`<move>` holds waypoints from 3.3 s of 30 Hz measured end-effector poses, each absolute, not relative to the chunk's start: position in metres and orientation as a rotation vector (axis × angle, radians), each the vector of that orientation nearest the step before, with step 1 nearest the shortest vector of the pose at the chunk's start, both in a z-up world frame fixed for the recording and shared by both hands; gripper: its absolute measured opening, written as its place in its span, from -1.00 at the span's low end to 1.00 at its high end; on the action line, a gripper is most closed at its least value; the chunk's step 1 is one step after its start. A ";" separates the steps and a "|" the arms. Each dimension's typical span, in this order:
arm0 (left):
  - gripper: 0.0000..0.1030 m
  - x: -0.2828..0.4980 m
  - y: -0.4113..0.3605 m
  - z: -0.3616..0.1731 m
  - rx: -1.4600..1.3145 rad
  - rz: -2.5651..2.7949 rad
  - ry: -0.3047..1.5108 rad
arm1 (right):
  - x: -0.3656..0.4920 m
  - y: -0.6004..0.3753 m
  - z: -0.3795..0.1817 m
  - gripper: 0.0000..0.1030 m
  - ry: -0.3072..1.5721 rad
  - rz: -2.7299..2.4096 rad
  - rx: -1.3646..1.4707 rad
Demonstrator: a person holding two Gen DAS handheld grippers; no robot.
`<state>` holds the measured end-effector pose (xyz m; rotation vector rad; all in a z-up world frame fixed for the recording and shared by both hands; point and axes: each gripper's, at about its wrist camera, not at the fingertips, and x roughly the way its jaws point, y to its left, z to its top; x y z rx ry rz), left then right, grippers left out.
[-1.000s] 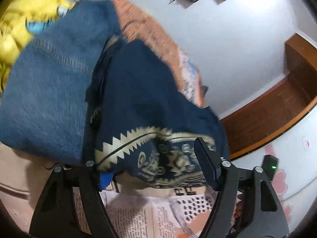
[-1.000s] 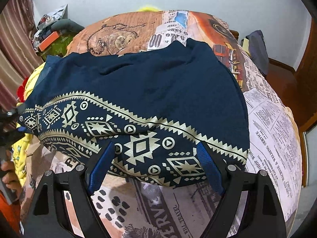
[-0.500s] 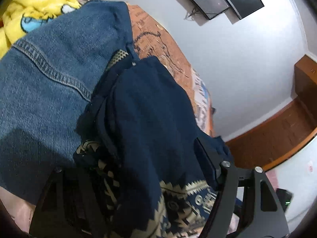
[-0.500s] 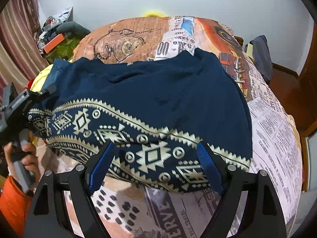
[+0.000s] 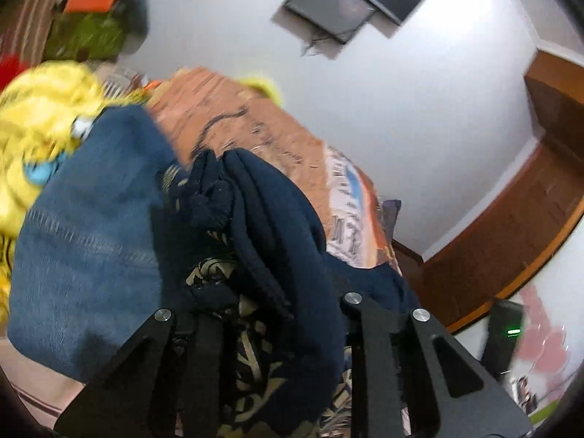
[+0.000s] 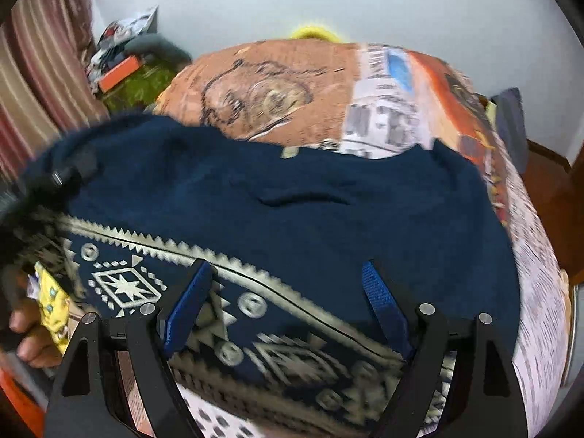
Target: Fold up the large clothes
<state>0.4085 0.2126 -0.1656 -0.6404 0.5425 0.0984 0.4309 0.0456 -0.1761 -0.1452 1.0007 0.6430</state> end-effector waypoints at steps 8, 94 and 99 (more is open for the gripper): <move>-0.61 0.456 0.150 -0.138 -0.484 0.052 0.611 | 0.443 0.035 -0.198 0.59 1.120 0.683 -0.079; 0.79 0.525 0.046 -0.181 -0.079 -0.186 0.992 | 0.470 -0.152 -0.163 0.67 1.057 0.493 0.090; 0.81 0.550 0.057 -0.200 -0.116 -0.153 1.009 | 0.505 -0.135 -0.190 0.67 1.126 0.466 0.025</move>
